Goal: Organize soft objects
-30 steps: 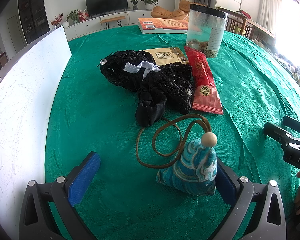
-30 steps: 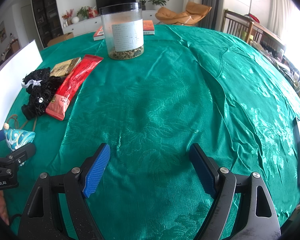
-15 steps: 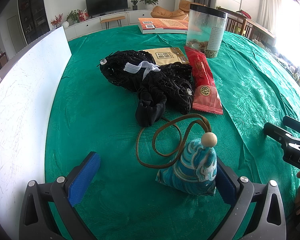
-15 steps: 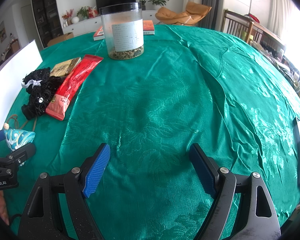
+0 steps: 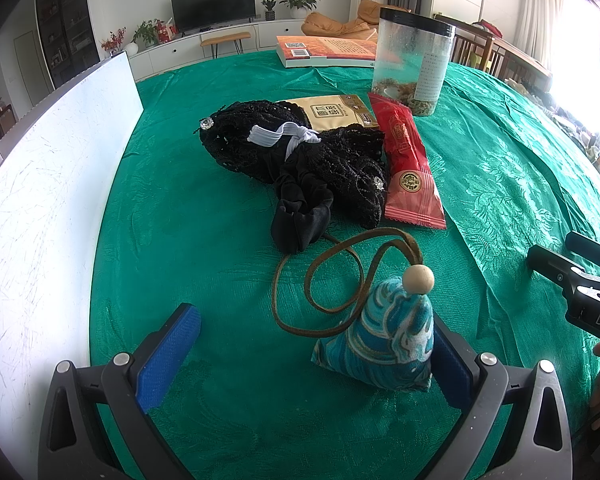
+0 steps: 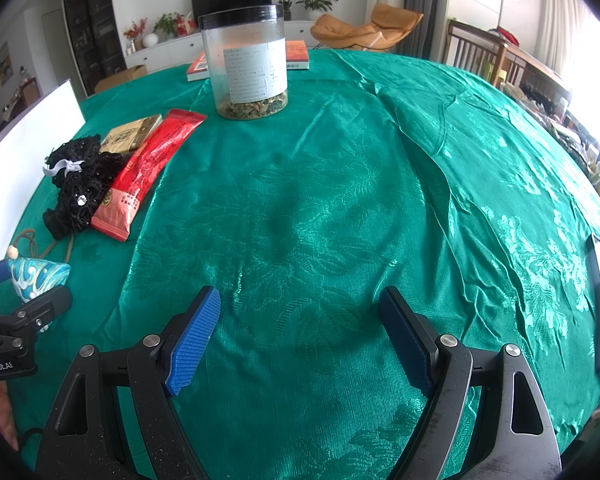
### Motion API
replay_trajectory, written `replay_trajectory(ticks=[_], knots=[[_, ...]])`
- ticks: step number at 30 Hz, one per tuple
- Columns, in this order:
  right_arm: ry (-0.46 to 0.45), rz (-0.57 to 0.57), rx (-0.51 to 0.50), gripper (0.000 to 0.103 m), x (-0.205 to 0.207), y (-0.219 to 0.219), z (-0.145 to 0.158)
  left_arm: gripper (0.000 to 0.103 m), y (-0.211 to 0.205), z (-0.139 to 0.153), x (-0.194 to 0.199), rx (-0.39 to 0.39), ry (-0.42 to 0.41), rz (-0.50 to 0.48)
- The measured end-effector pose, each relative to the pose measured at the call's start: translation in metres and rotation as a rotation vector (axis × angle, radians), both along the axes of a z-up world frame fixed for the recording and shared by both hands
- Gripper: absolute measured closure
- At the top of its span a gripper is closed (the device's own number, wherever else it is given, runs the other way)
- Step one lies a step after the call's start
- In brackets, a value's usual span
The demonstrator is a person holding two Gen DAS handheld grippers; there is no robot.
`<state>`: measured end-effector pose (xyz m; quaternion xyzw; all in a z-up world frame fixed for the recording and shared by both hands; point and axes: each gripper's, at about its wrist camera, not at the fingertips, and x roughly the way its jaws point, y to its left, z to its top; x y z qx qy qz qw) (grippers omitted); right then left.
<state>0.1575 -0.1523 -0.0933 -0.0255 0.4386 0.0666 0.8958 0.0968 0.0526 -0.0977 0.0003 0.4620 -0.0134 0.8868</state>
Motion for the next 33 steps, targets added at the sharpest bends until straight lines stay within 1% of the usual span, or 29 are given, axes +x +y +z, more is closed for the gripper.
replay_trajectory(ticks=[24, 27, 29, 31, 33], knots=[[0.0, 0.001, 0.001, 0.019, 0.0, 0.0, 0.0, 0.0, 0.0, 0.0, 0.0, 0.0, 0.0, 0.0], [0.005, 0.024, 0.015, 0.018, 0.003, 0.0, 0.001, 0.0, 0.0, 0.0, 0.0, 0.0, -0.001, 0.001], [0.031, 0.062, 0.054, 0.018, 0.013, 0.0, 0.004, 0.0, 0.0, 0.0, 0.0, -0.001, -0.002, 0.003], [0.076, 0.096, 0.145, 0.018, 0.03, 0.002, 0.011, 0.0, -0.001, 0.001, 0.001, 0.001, -0.003, 0.006], [0.088, 0.12, 0.242, 0.018, 0.047, 0.01, 0.021, 0.0, 0.0, 0.001, 0.001, 0.0, -0.004, 0.005]])
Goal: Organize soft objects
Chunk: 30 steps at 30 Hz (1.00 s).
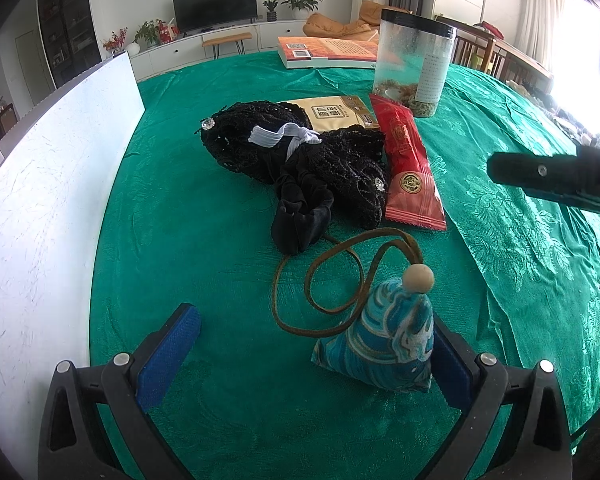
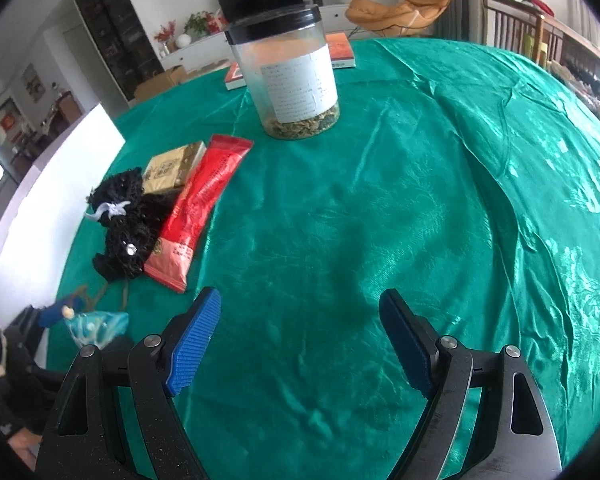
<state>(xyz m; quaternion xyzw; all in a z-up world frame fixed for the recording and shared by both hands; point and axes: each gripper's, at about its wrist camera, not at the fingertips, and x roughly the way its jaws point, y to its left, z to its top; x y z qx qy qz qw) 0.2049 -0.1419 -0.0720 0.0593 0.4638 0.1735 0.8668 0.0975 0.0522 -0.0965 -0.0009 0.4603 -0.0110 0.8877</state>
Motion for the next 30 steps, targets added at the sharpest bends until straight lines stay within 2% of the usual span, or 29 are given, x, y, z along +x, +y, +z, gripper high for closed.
replay_trajectory(ticks=[2, 6, 7, 8, 9, 10, 12, 17, 22, 25, 27, 28, 29, 30], knots=[[0.013, 0.054, 0.071, 0.022, 0.021, 0.019, 0.007, 0.0, 0.0, 0.0, 0.0, 0.0, 0.0, 0.0], [0.077, 0.133, 0.095, 0.025, 0.054, 0.062, -0.001, 0.0, 0.0, 0.0, 0.0, 0.0, 0.0, 0.0], [0.093, 0.141, 0.1, 0.032, 0.058, 0.07, -0.005, 0.0, 0.0, 0.0, 0.0, 0.0, 0.0, 0.0], [0.103, 0.15, 0.103, 0.055, 0.062, 0.076, -0.008, 0.0, 0.0, 0.0, 0.0, 0.0, 0.0, 0.0], [0.117, 0.164, 0.102, 0.072, 0.065, 0.081, -0.012, 0.0, 0.0, 0.0, 0.0, 0.0, 0.0, 0.0], [0.132, 0.168, 0.099, 0.08, 0.066, 0.082, -0.015, 0.0, 0.0, 0.0, 0.0, 0.0, 0.0, 0.0], [0.127, 0.148, 0.11, 0.083, 0.062, 0.073, -0.013, 0.0, 0.0, 0.0, 0.0, 0.0, 0.0, 0.001], [0.113, 0.121, 0.03, 0.083, 0.033, 0.026, -0.002, 0.0, 0.0, 0.0, 0.0, 0.0, 0.0, 0.001], [0.129, 0.081, -0.14, 0.083, -0.004, -0.025, 0.01, 0.0, 0.0, 0.0, 0.0, 0.0, 0.0, 0.001], [0.108, 0.048, -0.245, 0.083, -0.028, -0.038, 0.008, 0.0, 0.0, 0.0, 0.0, 0.0, 0.0, 0.001], [0.095, 0.028, -0.241, 0.076, -0.035, -0.04, -0.001, 0.0, 0.0, 0.0, 0.0, 0.0, 0.0, 0.001], [0.084, 0.014, -0.231, 0.065, -0.037, -0.04, -0.006, 0.0, 0.0, 0.0, 0.0, 0.0, 0.0, 0.001], [0.046, 0.002, -0.216, 0.047, -0.041, -0.039, -0.007, 0.0, 0.0, 0.0, 0.0, 0.0, 0.0, 0.0], [0.034, -0.015, -0.22, 0.038, -0.042, -0.037, -0.009, 0.0, 0.0, 0.0, 0.0, 0.0, 0.0, 0.0]])
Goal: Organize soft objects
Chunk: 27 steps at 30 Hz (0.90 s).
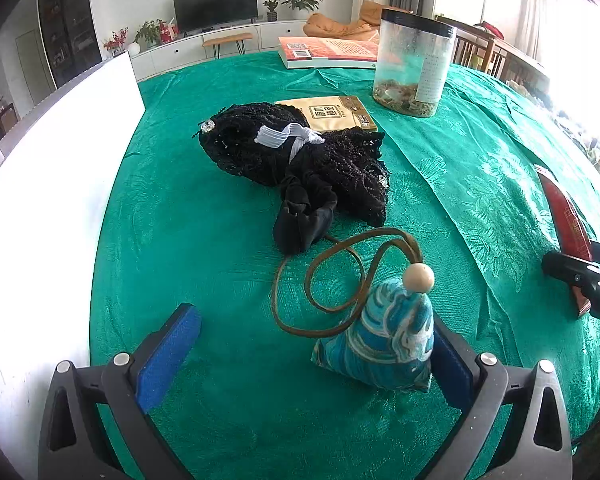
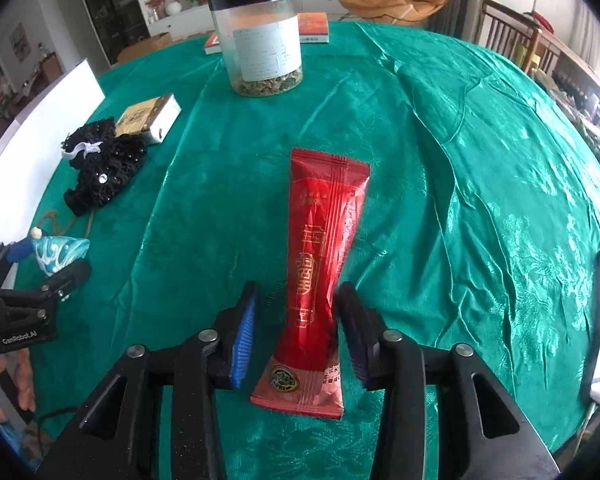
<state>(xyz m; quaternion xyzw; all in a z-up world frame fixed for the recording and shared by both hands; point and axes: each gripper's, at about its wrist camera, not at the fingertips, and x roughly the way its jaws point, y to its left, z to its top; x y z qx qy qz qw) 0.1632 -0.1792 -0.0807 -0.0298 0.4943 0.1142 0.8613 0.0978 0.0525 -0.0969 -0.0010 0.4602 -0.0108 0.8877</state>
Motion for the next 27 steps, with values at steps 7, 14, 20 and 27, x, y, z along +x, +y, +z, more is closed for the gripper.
replay_trajectory(ticks=[7, 14, 20, 27], knots=[[-0.096, -0.03, -0.031, 0.022, 0.002, 0.019, -0.01, 0.0, 0.0, 0.0, 0.0, 0.0, 0.0, 0.0], [-0.119, -0.041, -0.028, 0.017, 0.003, 0.019, -0.012, 0.0, 0.0, 0.0, 0.0, 0.0, 0.0, 0.0], [-0.119, -0.041, -0.028, 0.017, 0.003, 0.019, -0.012, 0.0, 0.0, 0.0, 0.0, 0.0, 0.0, 0.001], [-0.119, -0.041, -0.028, 0.017, 0.004, 0.018, -0.012, 0.0, 0.0, 0.0, 0.0, 0.0, 0.0, 0.001]])
